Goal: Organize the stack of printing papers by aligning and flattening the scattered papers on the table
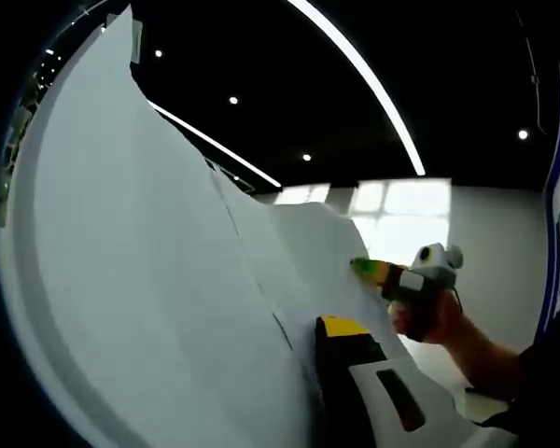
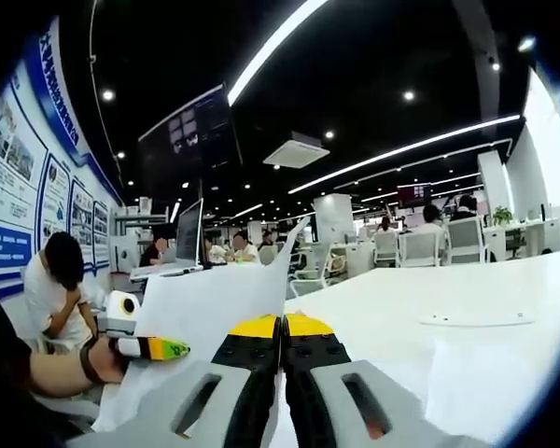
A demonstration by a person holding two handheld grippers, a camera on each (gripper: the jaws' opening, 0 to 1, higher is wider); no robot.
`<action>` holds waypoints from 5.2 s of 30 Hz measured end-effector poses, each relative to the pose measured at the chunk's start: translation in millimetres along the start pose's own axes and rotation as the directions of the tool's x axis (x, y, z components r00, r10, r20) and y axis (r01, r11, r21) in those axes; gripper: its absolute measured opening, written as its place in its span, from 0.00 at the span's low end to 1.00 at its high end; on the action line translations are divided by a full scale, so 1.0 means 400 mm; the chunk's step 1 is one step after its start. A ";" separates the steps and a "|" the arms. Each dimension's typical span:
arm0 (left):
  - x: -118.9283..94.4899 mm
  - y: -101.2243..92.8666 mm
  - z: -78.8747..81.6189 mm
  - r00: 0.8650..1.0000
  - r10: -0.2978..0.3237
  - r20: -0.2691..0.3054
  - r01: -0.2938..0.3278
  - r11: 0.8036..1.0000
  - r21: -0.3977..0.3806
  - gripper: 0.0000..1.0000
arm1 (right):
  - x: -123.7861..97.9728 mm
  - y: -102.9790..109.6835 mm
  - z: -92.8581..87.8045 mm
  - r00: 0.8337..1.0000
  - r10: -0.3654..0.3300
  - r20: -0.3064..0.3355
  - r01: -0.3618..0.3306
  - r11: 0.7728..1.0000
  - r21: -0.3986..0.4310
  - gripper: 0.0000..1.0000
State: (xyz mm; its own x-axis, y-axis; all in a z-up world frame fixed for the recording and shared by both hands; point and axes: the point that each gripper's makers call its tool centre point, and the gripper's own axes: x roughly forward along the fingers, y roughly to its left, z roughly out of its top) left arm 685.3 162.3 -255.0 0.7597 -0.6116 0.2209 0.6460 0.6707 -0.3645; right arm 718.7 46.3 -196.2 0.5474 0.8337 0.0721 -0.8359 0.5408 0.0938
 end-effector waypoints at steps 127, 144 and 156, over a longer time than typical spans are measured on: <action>0.011 -0.093 -0.026 0.992 -0.122 -0.039 0.122 0.992 -0.006 0.28 | 0.040 0.077 0.050 0.978 0.135 0.161 -0.155 0.981 0.120 0.00; 0.014 -0.115 -0.025 0.985 -0.168 -0.035 0.167 0.985 -0.039 0.44 | 0.027 0.114 0.080 0.957 0.206 0.204 -0.232 0.966 0.113 0.00; 0.015 -0.122 -0.019 0.982 -0.189 -0.024 0.187 0.980 -0.068 0.49 | 0.033 0.064 0.073 0.970 0.164 0.181 -0.184 0.977 0.104 0.00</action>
State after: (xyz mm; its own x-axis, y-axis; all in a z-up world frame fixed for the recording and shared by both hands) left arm 657.9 122.8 -242.8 0.6217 -0.7372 0.2645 0.7702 0.5141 -0.3774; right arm 705.6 68.1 -163.8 0.4011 0.8769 0.2649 -0.9138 0.3630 0.1820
